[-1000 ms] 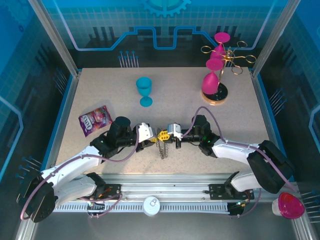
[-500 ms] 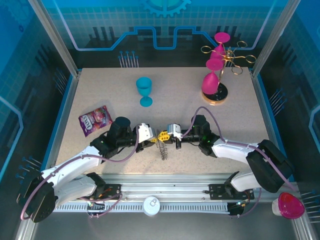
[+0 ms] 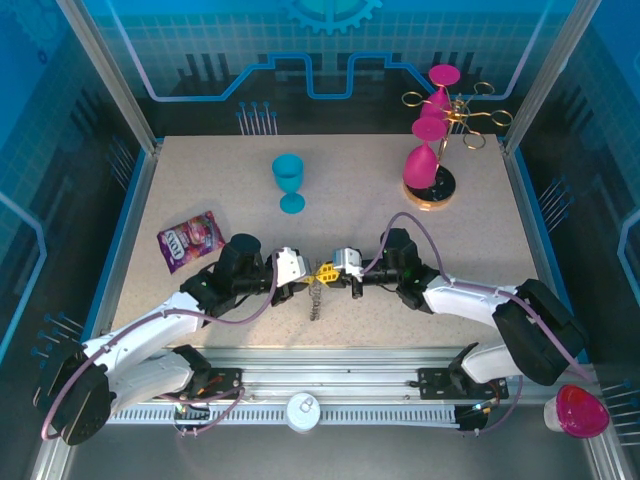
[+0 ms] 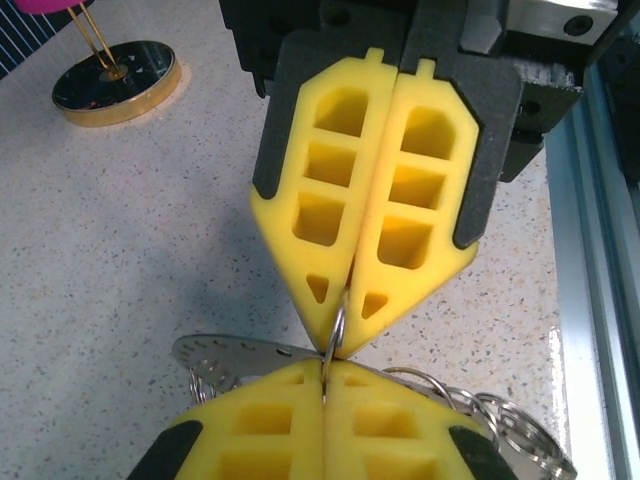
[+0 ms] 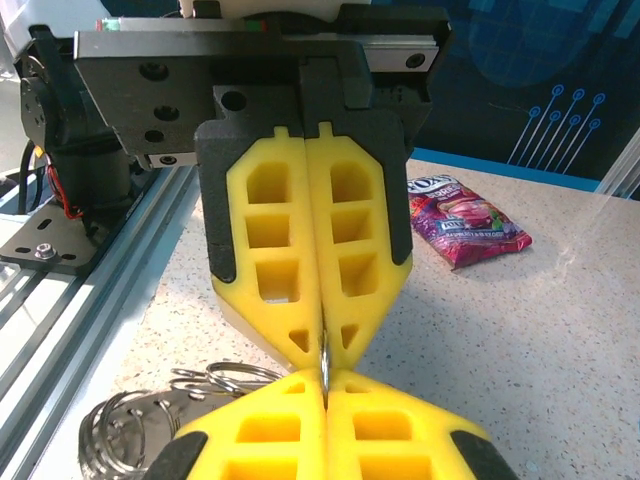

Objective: Put the keys on the keyring

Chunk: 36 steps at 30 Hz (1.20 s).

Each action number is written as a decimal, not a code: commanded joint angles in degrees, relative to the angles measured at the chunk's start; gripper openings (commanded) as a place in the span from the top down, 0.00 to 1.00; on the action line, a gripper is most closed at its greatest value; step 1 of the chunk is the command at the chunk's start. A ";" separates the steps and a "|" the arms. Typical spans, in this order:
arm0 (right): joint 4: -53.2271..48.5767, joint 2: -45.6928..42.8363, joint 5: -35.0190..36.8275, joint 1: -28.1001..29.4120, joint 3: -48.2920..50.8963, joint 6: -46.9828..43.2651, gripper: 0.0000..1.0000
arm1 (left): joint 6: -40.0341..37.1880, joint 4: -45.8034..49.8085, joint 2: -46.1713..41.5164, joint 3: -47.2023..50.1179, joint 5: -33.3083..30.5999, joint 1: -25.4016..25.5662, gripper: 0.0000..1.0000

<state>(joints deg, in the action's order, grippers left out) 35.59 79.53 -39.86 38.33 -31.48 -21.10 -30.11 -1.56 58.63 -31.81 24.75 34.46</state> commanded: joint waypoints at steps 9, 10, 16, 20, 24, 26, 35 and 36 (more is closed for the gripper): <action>-22.96 -6.94 11.90 1.23 -4.15 -12.75 0.75 | -5.29 11.91 -0.73 -6.81 -2.95 0.31 1.00; -25.14 -7.62 12.43 1.36 -4.73 -13.51 0.75 | -6.08 14.80 -0.20 -8.31 -3.59 0.49 1.00; -29.00 -9.76 13.46 3.16 -5.99 -13.79 0.71 | -9.90 27.01 3.33 -15.52 -9.17 3.03 1.00; -25.86 -8.47 15.08 4.70 -6.33 -12.11 0.72 | -10.87 30.13 5.16 -18.68 -9.97 4.18 1.00; -21.47 -7.90 14.56 5.00 -5.71 -9.32 0.74 | -11.72 30.74 6.21 -19.97 -10.32 4.88 1.00; -20.61 -7.57 13.34 5.22 -5.57 -8.71 0.74 | -11.49 30.61 6.58 -20.38 -9.86 5.05 1.00; -15.74 -5.73 11.10 5.81 -4.31 -7.11 0.91 | -11.11 31.44 7.21 -21.47 -9.19 5.07 1.00; -15.73 -5.54 10.80 5.80 -4.29 -7.13 0.94 | -10.92 31.58 7.16 -21.45 -9.15 5.08 1.00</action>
<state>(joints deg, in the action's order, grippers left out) 16.88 73.10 -27.49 43.13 -36.32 -29.06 -40.69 29.15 65.65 -51.00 14.50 39.18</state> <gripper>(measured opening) 0.082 0.050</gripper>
